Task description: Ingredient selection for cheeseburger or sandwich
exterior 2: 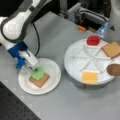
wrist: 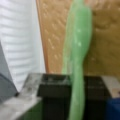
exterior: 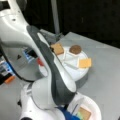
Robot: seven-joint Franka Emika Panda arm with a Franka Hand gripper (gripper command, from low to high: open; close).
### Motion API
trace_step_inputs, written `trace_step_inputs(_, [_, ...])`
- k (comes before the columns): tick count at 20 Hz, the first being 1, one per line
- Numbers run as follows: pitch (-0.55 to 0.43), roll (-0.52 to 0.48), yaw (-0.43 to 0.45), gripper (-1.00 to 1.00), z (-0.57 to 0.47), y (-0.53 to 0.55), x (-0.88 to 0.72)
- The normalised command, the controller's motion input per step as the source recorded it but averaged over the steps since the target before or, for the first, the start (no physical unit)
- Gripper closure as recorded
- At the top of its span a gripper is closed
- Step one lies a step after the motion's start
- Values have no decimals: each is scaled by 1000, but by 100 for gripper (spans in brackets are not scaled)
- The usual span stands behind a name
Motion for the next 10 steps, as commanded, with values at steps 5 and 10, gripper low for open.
trace_step_inputs(5, [-52, 195, 37, 100, -95, -118, 195])
trace_step_inputs(10, [-78, 160, 34, -100, -99, -150, 187])
